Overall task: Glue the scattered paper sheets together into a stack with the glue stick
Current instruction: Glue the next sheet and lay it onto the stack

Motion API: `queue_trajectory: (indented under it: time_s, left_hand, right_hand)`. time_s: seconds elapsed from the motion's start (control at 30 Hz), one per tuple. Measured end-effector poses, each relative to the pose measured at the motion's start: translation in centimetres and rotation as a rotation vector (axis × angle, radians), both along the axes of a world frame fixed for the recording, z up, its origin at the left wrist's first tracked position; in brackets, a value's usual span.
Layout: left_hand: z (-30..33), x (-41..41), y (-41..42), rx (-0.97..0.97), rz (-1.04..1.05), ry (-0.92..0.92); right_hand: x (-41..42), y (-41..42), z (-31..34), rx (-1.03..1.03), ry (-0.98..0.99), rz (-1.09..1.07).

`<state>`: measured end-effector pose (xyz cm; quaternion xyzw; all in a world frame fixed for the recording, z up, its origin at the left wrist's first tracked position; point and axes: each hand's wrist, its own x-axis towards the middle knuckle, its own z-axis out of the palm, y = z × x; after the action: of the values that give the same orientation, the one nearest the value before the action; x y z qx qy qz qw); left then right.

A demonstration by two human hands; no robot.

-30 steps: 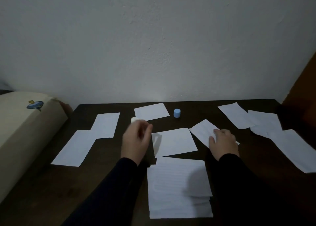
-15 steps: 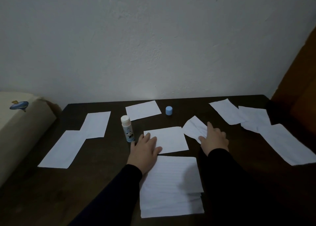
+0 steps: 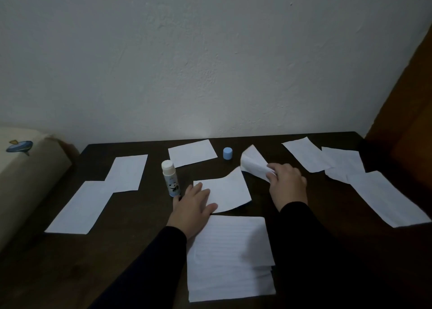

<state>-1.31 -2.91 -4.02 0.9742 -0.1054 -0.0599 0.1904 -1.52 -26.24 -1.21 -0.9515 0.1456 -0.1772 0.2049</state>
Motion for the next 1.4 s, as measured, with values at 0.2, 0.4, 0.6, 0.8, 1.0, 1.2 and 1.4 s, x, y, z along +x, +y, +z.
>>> queue_trajectory:
  time_s: [0.2, 0.4, 0.6, 0.8, 1.0, 1.2, 1.4]
  left_hand:
    - [1.7, -0.7, -0.8, -0.591, 0.206, 0.015]
    - [1.6, -1.1, -0.5, -0.514, 0.206, 0.155]
    - [2.6, -1.0, -0.5, -0.532, 0.154, 0.194]
    - [3.5, -1.5, -0.3, -0.912, 0.194, 0.205]
    - [4.5, -1.5, -0.2, -1.170, 0.216, 0.200]
    - [3.8, -0.8, 0.1, -1.030, 0.423, 0.156]
    - [2.7, -0.8, -0.4, -0.730, 0.426, -0.049]
  right_hand:
    - [-0.5, 2.0, 0.9, -0.123, -0.104, 0.256]
    - [-0.4, 1.6, 0.7, -0.069, -0.249, 0.142]
    - [-0.5, 2.3, 0.8, -0.110, -0.398, 0.237]
    - [-0.8, 2.9, 0.3, -0.149, -0.167, 0.422]
    - [-1.0, 3.6, 0.2, 0.070, -0.155, 0.469]
    - [-0.1, 3.8, -0.2, 0.655, 0.106, 0.202]
    - [-0.3, 4.1, -0.9, 0.656, 0.086, 0.186]
